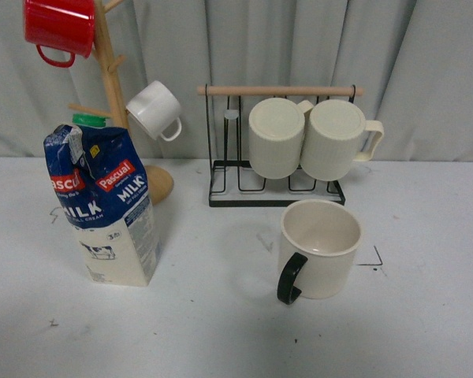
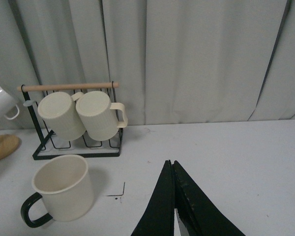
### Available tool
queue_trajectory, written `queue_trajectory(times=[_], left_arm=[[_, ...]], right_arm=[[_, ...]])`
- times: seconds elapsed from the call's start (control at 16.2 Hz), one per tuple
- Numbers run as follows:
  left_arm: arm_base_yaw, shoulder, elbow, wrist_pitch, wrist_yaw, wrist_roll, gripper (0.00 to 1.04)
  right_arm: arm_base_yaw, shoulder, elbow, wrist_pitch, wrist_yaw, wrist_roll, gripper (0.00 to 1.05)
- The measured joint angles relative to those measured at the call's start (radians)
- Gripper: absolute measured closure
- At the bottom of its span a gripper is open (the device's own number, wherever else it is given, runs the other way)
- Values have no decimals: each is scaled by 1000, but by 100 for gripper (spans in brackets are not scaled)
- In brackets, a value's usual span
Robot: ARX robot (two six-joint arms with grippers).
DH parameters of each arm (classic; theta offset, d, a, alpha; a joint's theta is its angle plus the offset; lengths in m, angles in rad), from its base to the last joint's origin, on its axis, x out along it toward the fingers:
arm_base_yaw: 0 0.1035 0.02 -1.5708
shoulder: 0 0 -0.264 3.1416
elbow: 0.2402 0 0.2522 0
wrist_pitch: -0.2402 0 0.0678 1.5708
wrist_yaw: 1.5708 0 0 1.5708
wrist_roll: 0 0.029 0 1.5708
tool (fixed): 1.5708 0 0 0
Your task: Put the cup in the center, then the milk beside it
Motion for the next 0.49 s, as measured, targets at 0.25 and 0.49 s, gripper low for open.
queue_trajectory(times=[0.25,0.49], left_arm=[[0,0,0,0,0,0,7],[0,0,0,0,-1,0,7]], right_arm=[[0,-84,0,-82,0,0,103],[0,-261,1,-280,-1,0,103]])
